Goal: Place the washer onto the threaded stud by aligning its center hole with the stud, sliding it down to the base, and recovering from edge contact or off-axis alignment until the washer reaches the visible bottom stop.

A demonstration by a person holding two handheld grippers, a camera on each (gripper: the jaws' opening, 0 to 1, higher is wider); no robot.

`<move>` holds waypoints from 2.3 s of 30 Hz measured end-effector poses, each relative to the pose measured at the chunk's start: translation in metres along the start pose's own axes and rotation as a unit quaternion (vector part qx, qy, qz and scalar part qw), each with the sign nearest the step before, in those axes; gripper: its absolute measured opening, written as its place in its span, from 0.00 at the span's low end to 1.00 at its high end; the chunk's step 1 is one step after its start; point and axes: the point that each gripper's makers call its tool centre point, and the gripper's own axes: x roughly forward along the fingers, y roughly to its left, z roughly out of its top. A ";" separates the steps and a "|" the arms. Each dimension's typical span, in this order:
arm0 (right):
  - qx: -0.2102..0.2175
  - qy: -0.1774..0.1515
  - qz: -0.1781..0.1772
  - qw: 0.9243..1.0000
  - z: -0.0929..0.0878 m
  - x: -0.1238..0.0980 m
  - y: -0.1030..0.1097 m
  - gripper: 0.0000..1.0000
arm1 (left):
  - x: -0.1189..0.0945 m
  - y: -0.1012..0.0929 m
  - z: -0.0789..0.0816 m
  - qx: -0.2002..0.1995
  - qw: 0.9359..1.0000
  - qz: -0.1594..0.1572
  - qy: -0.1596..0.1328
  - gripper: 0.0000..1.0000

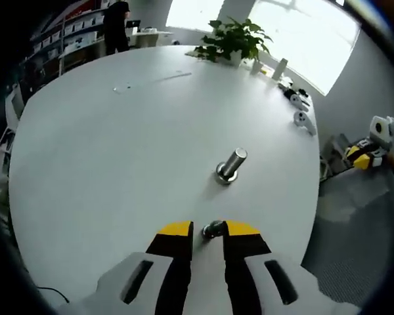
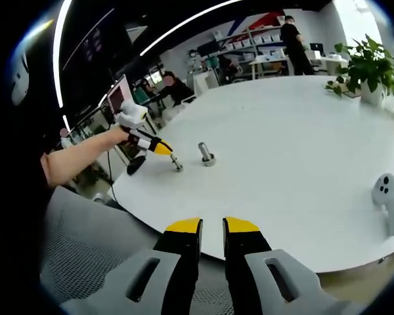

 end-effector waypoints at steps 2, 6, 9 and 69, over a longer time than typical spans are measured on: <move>0.000 0.000 0.000 1.000 0.000 0.000 0.000 0.15 | -0.002 0.001 0.000 0.001 1.000 0.002 -0.001 0.15; 0.000 0.001 0.001 1.000 0.000 0.000 0.000 0.15 | -0.010 0.003 0.003 0.002 1.000 0.010 -0.014 0.14; 0.000 -0.002 0.001 1.000 0.001 0.000 0.001 0.15 | -0.023 0.000 0.012 0.008 0.999 0.020 -0.039 0.13; -0.081 -0.008 0.063 0.995 -0.005 -0.005 0.021 0.27 | -0.152 -0.158 -0.042 0.048 0.926 0.264 -0.267 0.57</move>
